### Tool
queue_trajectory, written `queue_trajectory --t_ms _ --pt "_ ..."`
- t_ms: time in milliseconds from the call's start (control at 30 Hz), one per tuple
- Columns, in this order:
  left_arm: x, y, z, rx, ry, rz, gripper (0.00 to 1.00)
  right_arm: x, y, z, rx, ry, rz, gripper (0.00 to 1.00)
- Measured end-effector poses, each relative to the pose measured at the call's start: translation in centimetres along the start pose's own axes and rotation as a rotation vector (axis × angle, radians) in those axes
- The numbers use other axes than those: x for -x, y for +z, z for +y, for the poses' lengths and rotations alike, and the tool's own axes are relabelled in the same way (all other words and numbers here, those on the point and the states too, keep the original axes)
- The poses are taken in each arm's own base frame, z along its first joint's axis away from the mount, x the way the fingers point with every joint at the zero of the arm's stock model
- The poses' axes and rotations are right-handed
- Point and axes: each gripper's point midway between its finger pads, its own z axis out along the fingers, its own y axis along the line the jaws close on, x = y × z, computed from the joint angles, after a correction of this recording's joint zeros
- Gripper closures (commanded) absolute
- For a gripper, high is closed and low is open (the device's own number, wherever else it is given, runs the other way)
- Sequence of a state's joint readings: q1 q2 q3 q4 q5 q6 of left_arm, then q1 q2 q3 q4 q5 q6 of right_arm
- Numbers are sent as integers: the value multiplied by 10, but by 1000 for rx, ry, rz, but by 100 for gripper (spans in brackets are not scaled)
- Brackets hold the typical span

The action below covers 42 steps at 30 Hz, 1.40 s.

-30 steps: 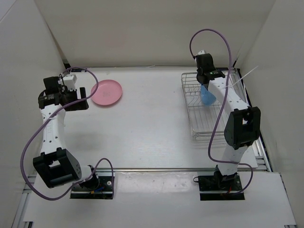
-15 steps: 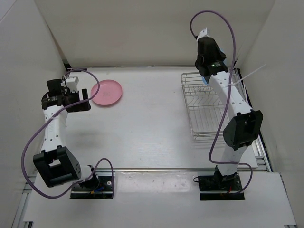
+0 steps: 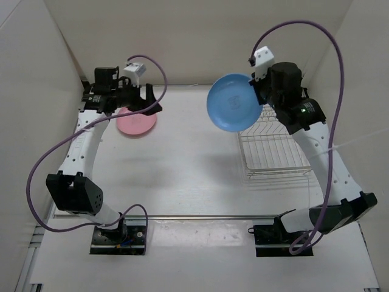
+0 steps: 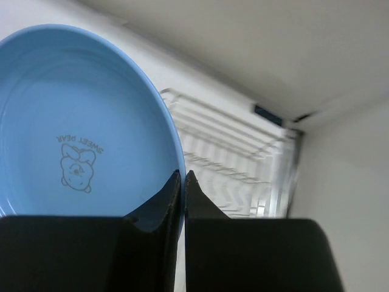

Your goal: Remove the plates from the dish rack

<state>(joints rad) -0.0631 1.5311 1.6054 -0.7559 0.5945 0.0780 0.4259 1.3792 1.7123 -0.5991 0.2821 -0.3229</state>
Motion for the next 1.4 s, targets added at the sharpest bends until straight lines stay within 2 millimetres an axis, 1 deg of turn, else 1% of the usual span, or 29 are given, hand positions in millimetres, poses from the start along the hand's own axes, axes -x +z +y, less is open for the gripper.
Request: queue_trajectory --t_ms 100,167,233,300,367,533,567,667,733,800,833,900,1000,1067,1133,1333,1367,1400 --pt "18 13 -55 -137 72 -25 0 -28 14 38 156 9 56 100" --pt "23 20 -85 -208 104 -31 0 -51 21 60 241 10 116 100" --pt "21 27 -108 -260 122 -26 2 -66 21 73 295 11 154 100" --pt "19 35 -124 -296 130 -12 5 -70 19 79 323 12 160 100" --pt "16 47 -135 -318 137 3 6 -65 15 80 339 17 141 100" --pt "-2 77 -147 -324 136 69 8 -47 -5 82 379 41 69 100" --pt "-5 82 -148 -319 136 81 10 -44 -8 82 386 45 57 100" --pt "-8 91 -153 -315 144 97 11 -39 -13 83 400 50 35 100" --pt "-5 92 -158 -313 155 94 17 -38 -14 85 410 51 32 100" --pt "2 92 -162 -307 171 78 18 -38 -14 86 418 53 30 100" --pt "6 91 -163 -306 177 68 25 -38 -14 86 418 53 29 100" --pt "14 88 -166 -305 189 47 25 -38 -14 86 418 53 29 100" --pt "21 86 -166 -295 200 29 39 -40 -14 87 420 53 35 100" --pt "21 86 -165 -287 204 28 41 -40 -14 87 419 52 36 100" --pt "21 87 -163 -280 203 29 48 -40 -14 87 419 52 36 100" --pt "19 87 -162 -274 202 36 48 -40 -14 87 420 52 35 100" --pt "19 87 -162 -274 202 36 49 -40 -14 87 420 52 35 100" --pt "19 87 -162 -274 202 36 57 -40 -14 87 420 52 35 100"
